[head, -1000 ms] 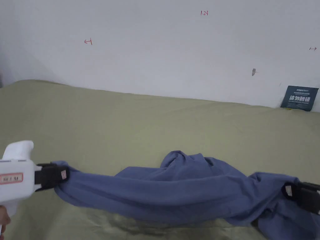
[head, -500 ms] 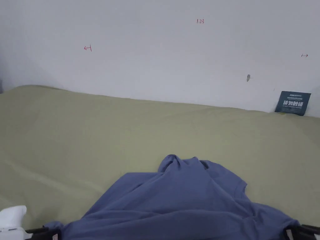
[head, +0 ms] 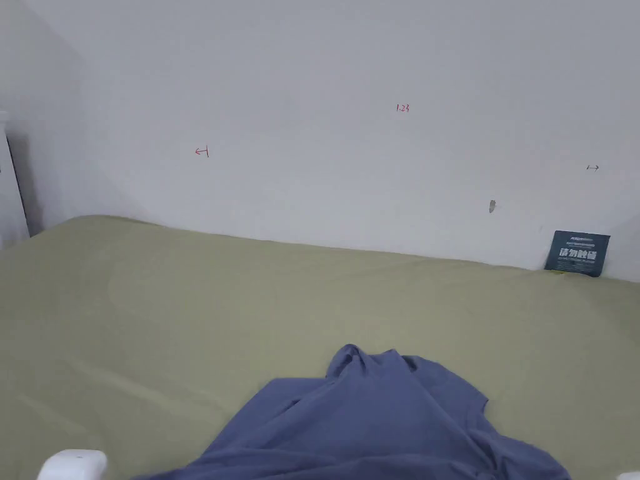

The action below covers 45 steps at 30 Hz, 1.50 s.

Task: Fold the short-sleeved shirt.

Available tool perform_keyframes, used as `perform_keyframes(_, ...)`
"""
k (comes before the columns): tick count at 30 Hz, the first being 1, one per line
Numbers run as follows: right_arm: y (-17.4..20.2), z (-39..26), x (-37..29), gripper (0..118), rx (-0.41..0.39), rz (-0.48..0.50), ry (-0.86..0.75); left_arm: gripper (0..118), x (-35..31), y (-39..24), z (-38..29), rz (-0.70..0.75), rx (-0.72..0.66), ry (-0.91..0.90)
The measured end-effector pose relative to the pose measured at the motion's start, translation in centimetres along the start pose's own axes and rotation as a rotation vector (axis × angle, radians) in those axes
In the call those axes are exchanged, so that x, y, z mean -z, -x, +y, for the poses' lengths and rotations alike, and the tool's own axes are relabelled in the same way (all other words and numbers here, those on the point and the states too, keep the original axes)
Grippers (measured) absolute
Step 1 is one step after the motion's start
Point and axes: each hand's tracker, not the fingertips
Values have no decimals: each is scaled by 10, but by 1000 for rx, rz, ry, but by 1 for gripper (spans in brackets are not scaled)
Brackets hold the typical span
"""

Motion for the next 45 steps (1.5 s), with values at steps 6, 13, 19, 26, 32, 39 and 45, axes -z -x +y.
perform_keyframes(6, 66, -38, -54, 2, 160, 5, -25, 0, -45, -76, -52, 63, 143, -66)
perform_keyframes(13, 114, -85, -80, 2, 51, 72, 50, 0, -58, -89, -108, 18, 140, 68)
perform_keyframes(19, 110, -65, -66, 2, 61, 118, 21, 0, -26, -43, -63, 99, 75, 69)
perform_keyframes(26, 87, -42, -43, 2, 124, 161, 3, 88, 66, 27, -9, 212, 103, 202)
perform_keyframes(32, 77, -32, -28, 2, 108, 209, 28, 87, 114, 52, -12, 165, 55, 230)
perform_keyframes(39, 64, 6, 7, 2, 117, 297, 2, 2, 116, 49, -22, 107, -21, 187)
perform_keyframes(45, 27, 126, 143, 62, -51, 339, 85, 2, 108, 33, -23, 68, 11, 201)
